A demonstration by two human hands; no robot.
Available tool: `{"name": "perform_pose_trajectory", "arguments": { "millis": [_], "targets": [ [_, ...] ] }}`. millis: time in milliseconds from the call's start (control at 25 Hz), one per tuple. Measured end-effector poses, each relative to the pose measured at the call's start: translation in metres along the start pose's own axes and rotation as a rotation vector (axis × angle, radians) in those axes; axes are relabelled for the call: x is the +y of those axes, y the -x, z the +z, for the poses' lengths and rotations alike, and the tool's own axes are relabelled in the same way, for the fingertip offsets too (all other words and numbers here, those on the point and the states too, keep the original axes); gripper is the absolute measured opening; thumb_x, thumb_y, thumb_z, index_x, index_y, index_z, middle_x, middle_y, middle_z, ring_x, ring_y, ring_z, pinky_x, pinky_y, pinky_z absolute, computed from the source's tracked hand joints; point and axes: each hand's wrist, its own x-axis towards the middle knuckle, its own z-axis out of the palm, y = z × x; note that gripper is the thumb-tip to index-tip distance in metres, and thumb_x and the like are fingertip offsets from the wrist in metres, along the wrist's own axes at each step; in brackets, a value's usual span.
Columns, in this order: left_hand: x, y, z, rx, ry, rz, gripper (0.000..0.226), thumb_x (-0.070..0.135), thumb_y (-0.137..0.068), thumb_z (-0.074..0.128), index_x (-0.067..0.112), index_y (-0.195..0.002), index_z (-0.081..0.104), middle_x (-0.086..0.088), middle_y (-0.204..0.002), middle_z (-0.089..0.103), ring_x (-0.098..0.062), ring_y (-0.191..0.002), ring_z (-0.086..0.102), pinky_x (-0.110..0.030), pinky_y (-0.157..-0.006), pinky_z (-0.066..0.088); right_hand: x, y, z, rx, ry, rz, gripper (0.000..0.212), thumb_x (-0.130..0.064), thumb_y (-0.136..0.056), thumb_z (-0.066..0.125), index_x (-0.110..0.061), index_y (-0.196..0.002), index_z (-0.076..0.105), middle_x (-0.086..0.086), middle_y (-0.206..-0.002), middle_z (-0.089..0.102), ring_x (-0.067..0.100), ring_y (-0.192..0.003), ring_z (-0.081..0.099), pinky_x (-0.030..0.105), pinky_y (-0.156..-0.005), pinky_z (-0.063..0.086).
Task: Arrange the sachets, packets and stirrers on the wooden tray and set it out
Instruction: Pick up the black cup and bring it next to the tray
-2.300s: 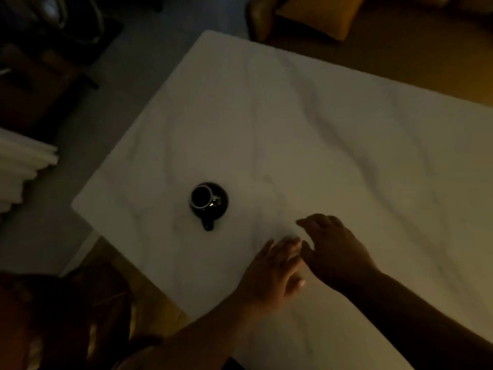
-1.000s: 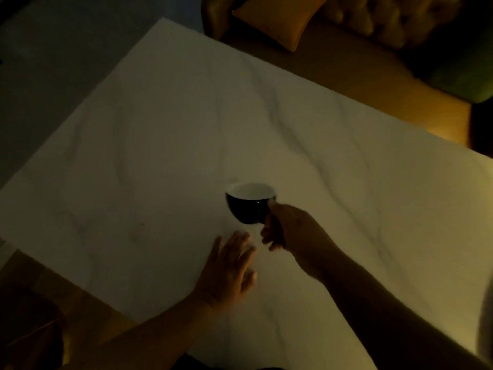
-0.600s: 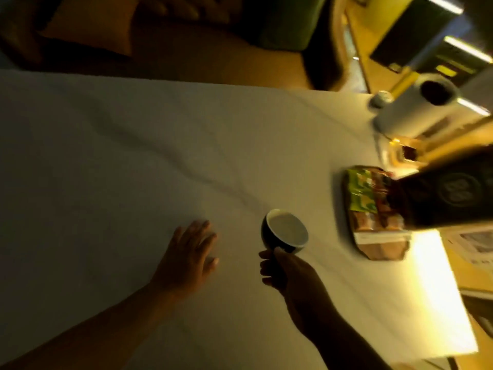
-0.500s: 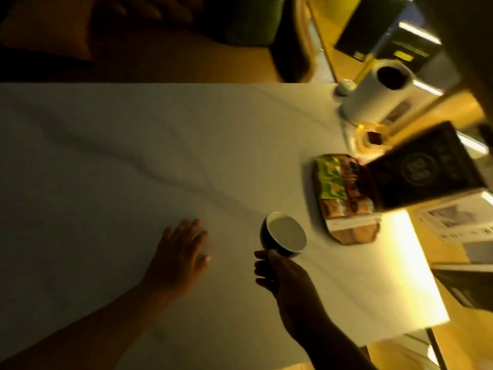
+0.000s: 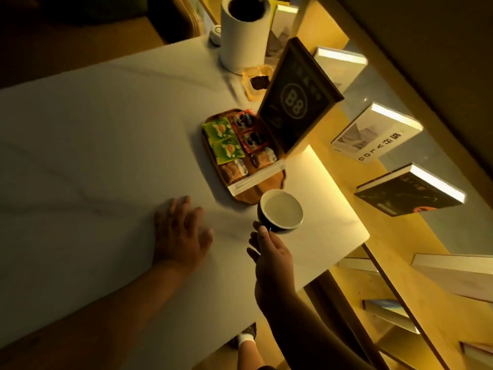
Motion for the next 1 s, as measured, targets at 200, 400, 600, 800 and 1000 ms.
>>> {"name": "perform_pose_trajectory", "arguments": {
  "millis": [200,400,600,800,1000],
  "targets": [
    [-0.002,0.001,0.019,0.068,-0.032,-0.013,0.06,0.052,-0.089,0.043,0.015,-0.136,0.053,-0.017,-0.156,0.034,-0.039,-0.145,0.025,-0.062,-0.117,0.012,0.0,-0.021,-0.007,0.012,-0.078,0.047,0.024,-0.033,-0.098,0.058,-0.02,-0.114,0.069,-0.004,-0.113,0.071,0.015,-0.106,0.062,0.036,-0.095,0.048],
    [-0.001,-0.001,0.019,0.054,-0.041,-0.029,0.061,0.055,-0.088,0.042,0.018,-0.137,0.049,-0.014,-0.157,0.031,-0.035,-0.147,0.02,-0.059,-0.118,0.01,0.005,-0.028,-0.003,0.006,-0.072,0.08,0.012,-0.037,-0.096,0.06,-0.032,-0.095,0.071,-0.016,-0.091,0.074,0.014,-0.097,0.063,0.033,-0.084,0.046],
    [0.003,-0.001,0.017,0.06,-0.073,-0.037,0.063,0.049,-0.084,0.05,0.017,-0.138,0.048,-0.015,-0.157,0.031,-0.036,-0.147,0.021,-0.061,-0.117,0.014,0.013,-0.029,0.002,-0.03,0.016,0.081,0.023,-0.04,-0.1,0.05,-0.035,-0.09,0.071,-0.014,-0.094,0.073,0.016,-0.098,0.063,0.032,-0.08,0.049],
    [0.006,-0.003,0.016,0.089,-0.09,-0.042,0.064,0.045,-0.079,0.055,0.016,-0.136,0.05,-0.015,-0.157,0.032,-0.037,-0.147,0.023,-0.061,-0.115,0.017,0.014,-0.035,0.005,-0.024,0.011,0.099,0.026,-0.034,-0.103,0.044,-0.027,-0.105,0.069,0.0,-0.104,0.072,0.022,-0.098,0.063,0.042,-0.086,0.052],
    [0.005,-0.003,0.016,0.075,-0.102,-0.044,0.062,0.046,-0.08,0.052,0.016,-0.135,0.05,-0.015,-0.156,0.032,-0.036,-0.147,0.022,-0.059,-0.116,0.016,0.015,-0.038,0.008,0.017,-0.084,0.093,0.023,-0.028,-0.103,0.048,-0.024,-0.103,0.071,-0.001,-0.104,0.075,0.022,-0.099,0.067,0.045,-0.089,0.054]
  ]
}}
